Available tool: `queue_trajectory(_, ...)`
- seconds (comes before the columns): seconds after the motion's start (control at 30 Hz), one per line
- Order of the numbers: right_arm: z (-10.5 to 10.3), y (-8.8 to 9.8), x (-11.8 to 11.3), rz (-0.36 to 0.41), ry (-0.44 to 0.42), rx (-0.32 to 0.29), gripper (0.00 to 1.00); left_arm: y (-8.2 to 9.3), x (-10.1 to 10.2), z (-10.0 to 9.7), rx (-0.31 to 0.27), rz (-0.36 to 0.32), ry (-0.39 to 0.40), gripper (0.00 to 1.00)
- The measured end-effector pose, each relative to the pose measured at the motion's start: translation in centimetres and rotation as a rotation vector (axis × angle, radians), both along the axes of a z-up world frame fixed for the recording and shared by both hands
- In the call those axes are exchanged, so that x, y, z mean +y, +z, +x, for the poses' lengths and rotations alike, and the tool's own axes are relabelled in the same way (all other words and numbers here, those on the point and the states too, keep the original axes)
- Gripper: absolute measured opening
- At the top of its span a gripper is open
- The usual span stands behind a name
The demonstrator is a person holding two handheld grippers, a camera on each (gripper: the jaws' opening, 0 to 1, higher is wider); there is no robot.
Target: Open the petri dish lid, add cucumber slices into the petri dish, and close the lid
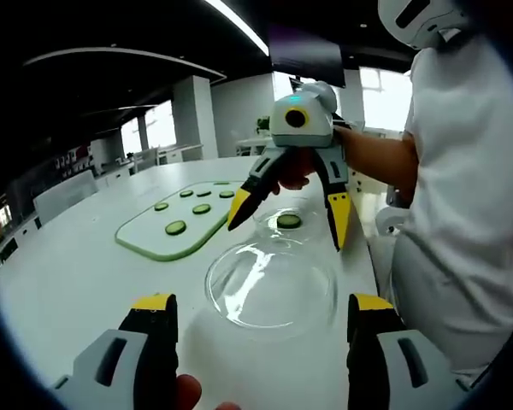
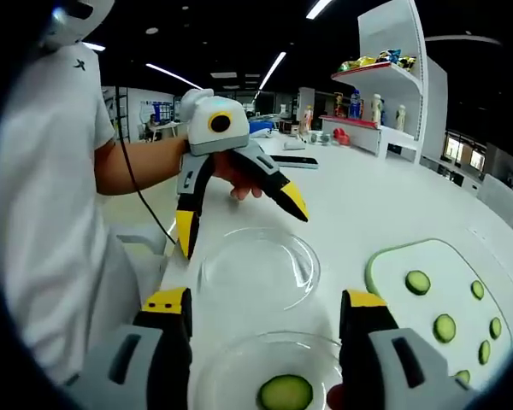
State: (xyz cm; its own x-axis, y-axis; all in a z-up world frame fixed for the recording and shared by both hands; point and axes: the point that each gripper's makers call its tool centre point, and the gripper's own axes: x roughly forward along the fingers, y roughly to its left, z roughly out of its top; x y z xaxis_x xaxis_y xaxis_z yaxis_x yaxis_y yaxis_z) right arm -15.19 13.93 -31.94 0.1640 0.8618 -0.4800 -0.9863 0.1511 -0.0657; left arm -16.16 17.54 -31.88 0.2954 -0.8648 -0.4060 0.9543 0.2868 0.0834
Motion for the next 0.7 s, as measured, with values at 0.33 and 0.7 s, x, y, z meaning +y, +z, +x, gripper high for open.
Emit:
queue_trajectory(0.33, 0.1, -0.4, 0.3, -0.022, 0.017, 0.0, 0.7, -0.3, -0.9, -0.1, 0.007, 0.007, -0.026, 0.78)
queue_trajectory(0.7, -0.3, -0.6, 0.8, -0.016, 0.066, -0.013, 0.68, -1.0, -1.2, -0.5, 0.043, -0.003, -0.066, 0.74)
